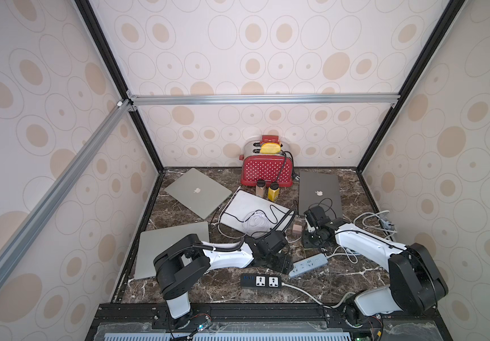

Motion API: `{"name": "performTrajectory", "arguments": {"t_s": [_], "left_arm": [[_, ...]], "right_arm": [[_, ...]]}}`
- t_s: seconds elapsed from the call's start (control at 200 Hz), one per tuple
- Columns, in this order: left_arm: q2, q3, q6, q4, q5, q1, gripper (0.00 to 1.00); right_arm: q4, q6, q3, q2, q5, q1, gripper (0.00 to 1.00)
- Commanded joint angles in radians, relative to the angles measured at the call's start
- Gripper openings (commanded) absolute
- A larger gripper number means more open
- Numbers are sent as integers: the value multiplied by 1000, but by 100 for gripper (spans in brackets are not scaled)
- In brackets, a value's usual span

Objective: Unplug the laptop charger
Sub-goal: Place the plug at the center of the board, then reset both arms

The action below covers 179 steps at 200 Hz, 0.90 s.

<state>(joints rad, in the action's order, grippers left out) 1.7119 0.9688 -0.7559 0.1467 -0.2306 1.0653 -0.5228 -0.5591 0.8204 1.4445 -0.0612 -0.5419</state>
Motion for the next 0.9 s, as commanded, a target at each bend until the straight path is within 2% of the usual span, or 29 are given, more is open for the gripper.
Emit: {"name": "performTrajectory", "arguments": {"t_s": [0.0,0.105,0.17,0.27,0.391,0.471,0.501,0.561,0.566,0.581,0.591,0.646,0.706,0.751,0.766,0.821,0.891], "left_arm": [[-92,38,54,64,68,-2,86],[-148,77,94,125,93,-3,91],[-179,105,116,160,113,-3,99],[-219,168,173,243,154,-5,99],[-304,226,232,378,348,-9,99],[-373,243,274,448,475,-24,99],[-398,244,285,464,512,-32,99],[-444,244,303,479,543,-63,99],[-448,243,304,478,544,-66,99],[-456,241,304,478,550,-75,99],[-461,241,301,479,556,-83,99],[-484,246,279,513,620,-106,99],[-510,232,258,527,788,-109,99],[-534,186,282,499,917,-126,99],[-542,155,317,438,934,-146,99],[-571,64,408,312,939,-235,99],[-603,7,418,218,950,-340,99]], "right_arm": [[-25,18,26,7,-17,7,56],[-62,29,55,-17,-26,8,66],[-90,46,77,-42,-39,8,68],[-136,80,119,-85,-78,9,69],[-166,159,163,-159,-140,9,70],[-158,204,162,-244,-227,7,72],[-159,210,160,-278,-268,9,79],[-165,216,151,-347,-349,16,79],[-163,219,150,-353,-356,15,82],[-152,230,145,-370,-369,15,97],[-143,239,137,-384,-374,16,99],[-96,270,106,-437,-391,36,100],[-62,261,77,-466,-405,89,100],[-46,210,54,-477,-471,119,100],[-31,201,45,-481,-480,129,100],[44,199,-2,-488,-471,170,100],[194,229,-71,-490,-505,195,100]]}}
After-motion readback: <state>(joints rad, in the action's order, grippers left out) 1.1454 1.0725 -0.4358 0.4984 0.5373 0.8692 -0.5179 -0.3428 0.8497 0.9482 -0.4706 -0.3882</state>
